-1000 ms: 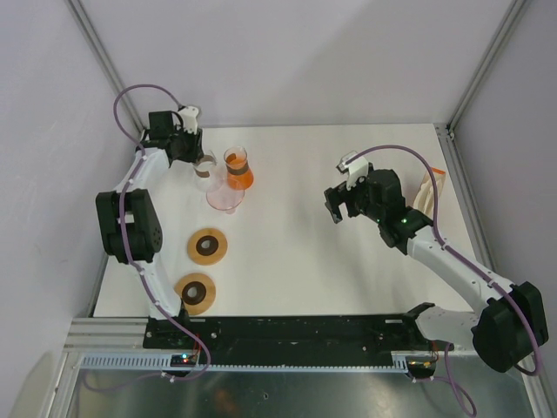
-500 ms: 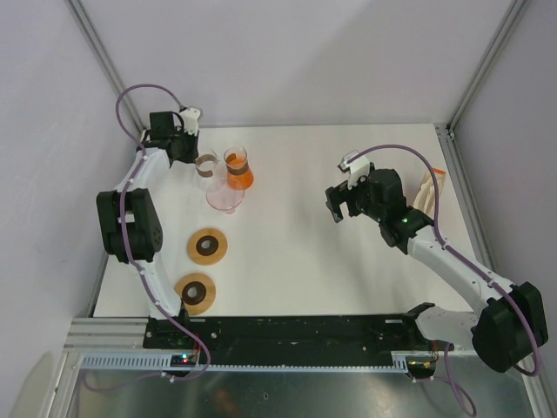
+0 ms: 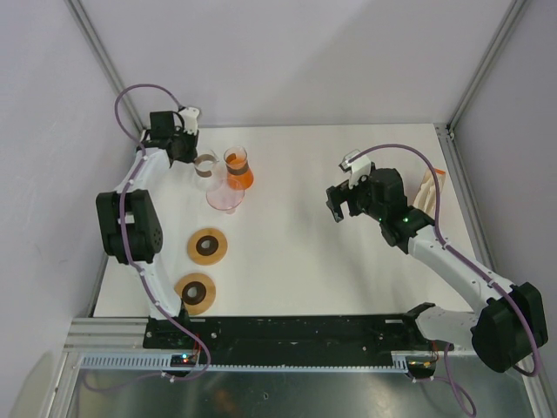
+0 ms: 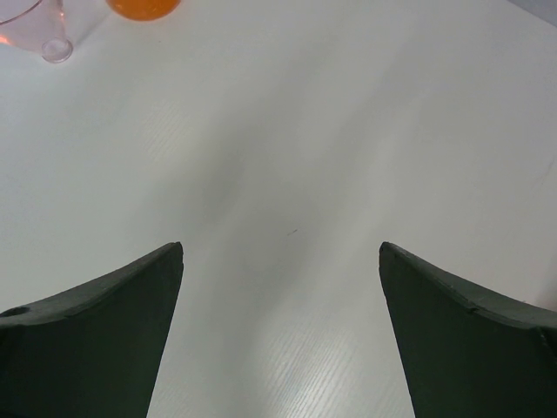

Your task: Place the coffee filter in the dripper

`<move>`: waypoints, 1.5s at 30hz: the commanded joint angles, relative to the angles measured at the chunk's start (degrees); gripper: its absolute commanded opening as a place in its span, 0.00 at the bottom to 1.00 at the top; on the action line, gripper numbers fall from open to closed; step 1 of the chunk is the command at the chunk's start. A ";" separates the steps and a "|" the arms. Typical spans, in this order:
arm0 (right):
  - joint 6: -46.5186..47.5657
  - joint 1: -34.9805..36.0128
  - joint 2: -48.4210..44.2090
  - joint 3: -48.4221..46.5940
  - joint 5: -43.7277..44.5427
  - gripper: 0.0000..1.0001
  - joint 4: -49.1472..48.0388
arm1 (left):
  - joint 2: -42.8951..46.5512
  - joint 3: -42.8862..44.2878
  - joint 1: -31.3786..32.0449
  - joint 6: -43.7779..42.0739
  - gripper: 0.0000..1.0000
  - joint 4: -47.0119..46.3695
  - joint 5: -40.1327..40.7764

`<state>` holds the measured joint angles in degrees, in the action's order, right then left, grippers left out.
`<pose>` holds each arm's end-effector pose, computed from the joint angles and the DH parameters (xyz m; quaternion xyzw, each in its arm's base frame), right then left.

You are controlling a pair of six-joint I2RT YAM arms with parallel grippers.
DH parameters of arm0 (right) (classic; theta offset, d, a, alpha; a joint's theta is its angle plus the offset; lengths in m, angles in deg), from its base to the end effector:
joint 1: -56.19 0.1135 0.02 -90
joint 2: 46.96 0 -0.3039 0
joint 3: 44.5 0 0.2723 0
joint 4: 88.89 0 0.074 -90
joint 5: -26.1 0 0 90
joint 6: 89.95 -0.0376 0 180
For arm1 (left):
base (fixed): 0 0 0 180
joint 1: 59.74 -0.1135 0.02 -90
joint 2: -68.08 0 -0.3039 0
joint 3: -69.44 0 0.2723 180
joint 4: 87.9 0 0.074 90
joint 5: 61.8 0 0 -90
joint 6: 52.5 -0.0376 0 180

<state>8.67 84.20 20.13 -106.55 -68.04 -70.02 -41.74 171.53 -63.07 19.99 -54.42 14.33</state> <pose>0.2414 0.1315 0.3243 -0.2819 0.7891 0.1216 0.5321 0.4757 0.0187 0.2900 0.1611 0.8910 -0.0340 0.4231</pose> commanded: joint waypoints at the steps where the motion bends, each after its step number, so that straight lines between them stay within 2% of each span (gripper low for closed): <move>1: -0.64 -0.23 -1.35 -2.14 -0.96 0.99 -1.09 | 6.86 2.92 0.42 5.76 0.00 -1.32 2.02; 7: -0.94 -0.24 -1.32 -2.18 -1.56 0.99 -1.37 | 12.26 2.48 0.66 7.31 0.00 -1.68 3.15; 17: -1.85 -0.38 -2.15 -2.18 -1.43 0.99 -1.19 | 22.79 0.42 2.09 8.53 0.00 -1.64 0.13; 22: -4.18 -1.57 -3.08 -2.17 -1.37 0.99 -1.44 | 29.60 -1.57 8.60 5.27 0.00 0.38 0.09; 27: -7.39 -4.40 -4.23 -2.16 -2.33 0.99 -1.88 | 32.00 -0.77 12.81 6.32 0.00 5.96 -5.46; 30: -8.84 -5.89 -4.77 -2.18 -2.31 0.99 -1.50 | 32.76 -1.57 17.67 5.96 0.00 8.96 -7.25; 34: -10.79 -7.55 -5.35 -2.18 -1.43 0.99 -0.90 | 32.29 -3.96 24.61 5.89 0.00 11.88 -12.76; 40: -12.43 -9.16 -6.04 -2.17 -1.30 0.99 -0.36 | 29.40 -9.94 35.88 1.82 0.00 12.47 -15.44; 45: -12.65 -9.51 -6.26 -2.13 -1.57 0.99 0.26 | 26.28 -13.54 40.56 -1.66 0.00 11.09 -18.23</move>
<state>-2.83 75.07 15.45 -106.57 -69.40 -69.91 -14.20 159.67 -24.78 22.41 -41.13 0.52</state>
